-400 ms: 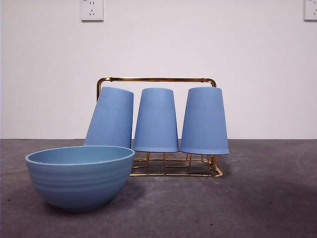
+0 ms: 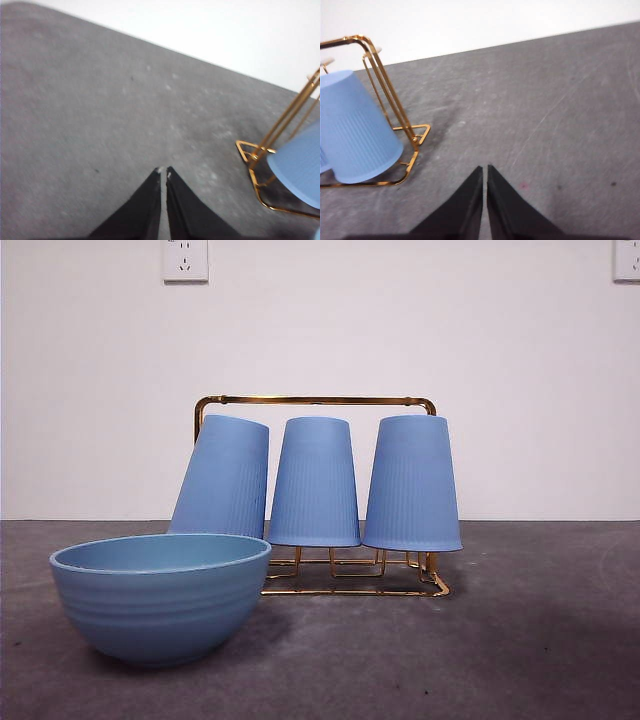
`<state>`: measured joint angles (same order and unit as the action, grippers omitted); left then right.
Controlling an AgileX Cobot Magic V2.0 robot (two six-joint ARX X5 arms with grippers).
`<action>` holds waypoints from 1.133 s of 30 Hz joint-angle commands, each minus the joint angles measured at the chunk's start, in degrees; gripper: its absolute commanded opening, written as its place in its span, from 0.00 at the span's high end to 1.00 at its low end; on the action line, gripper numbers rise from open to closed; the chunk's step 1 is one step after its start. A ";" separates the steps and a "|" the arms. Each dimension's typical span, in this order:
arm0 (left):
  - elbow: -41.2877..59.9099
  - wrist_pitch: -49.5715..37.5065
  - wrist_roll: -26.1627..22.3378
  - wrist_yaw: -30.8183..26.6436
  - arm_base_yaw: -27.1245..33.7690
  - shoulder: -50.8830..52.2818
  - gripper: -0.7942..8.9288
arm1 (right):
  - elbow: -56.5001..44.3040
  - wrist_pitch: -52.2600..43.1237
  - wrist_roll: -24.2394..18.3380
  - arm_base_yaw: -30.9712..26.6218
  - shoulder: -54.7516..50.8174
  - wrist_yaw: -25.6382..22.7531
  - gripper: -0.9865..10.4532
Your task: Right arm lift cup from the cupboard, then place it on the right of the bowl
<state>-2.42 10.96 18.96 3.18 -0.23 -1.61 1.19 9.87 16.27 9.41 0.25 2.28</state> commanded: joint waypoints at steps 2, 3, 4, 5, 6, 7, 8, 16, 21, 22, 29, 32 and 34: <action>-3.50 -0.72 3.43 0.28 -0.79 -2.47 0.90 | 4.13 0.94 6.67 0.98 0.81 2.10 0.90; -4.46 -0.74 4.04 0.28 -1.03 -3.41 0.90 | 5.51 1.77 7.39 1.22 1.27 2.29 0.90; -5.49 -0.74 4.76 0.31 -1.27 -4.46 0.90 | 7.10 2.75 7.80 1.51 1.92 2.29 0.90; -6.45 -0.72 5.20 0.39 -1.51 -5.44 0.90 | 8.55 3.56 7.78 1.77 2.54 2.43 0.90; -7.50 -0.70 5.40 0.57 -1.75 -6.49 0.90 | 10.05 4.42 7.76 1.99 3.21 2.47 0.90; -8.98 -0.70 5.75 1.05 -2.05 -8.00 0.90 | 12.11 5.38 7.72 2.27 4.24 2.47 0.90; -10.21 -0.70 6.01 1.31 -2.23 -9.18 0.90 | 13.53 5.90 7.63 2.45 5.05 2.58 0.90; -21.88 0.28 5.75 5.18 -3.37 -21.07 0.90 | 25.70 11.76 5.64 2.84 14.19 10.54 0.90; -28.89 1.40 3.54 13.92 -4.09 -29.07 0.90 | 31.82 16.68 1.03 2.86 20.85 18.45 0.90; -30.45 2.12 2.49 15.78 -4.42 -30.82 0.90 | 32.92 17.59 0.02 2.86 22.29 20.24 0.90; -39.60 7.96 -2.45 27.67 -7.65 -40.81 0.90 | 40.61 26.25 -9.18 2.86 32.28 29.24 0.90; -42.36 9.62 -4.33 35.28 -9.05 -44.00 0.90 | 43.52 30.62 -14.21 2.97 36.00 31.26 0.90; -43.71 10.78 -5.75 38.49 -10.10 -45.42 0.90 | 44.98 32.41 -16.81 3.28 37.86 32.48 0.90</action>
<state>-44.75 21.80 15.79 39.83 -9.93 -46.39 45.06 42.09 4.21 12.29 37.47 34.15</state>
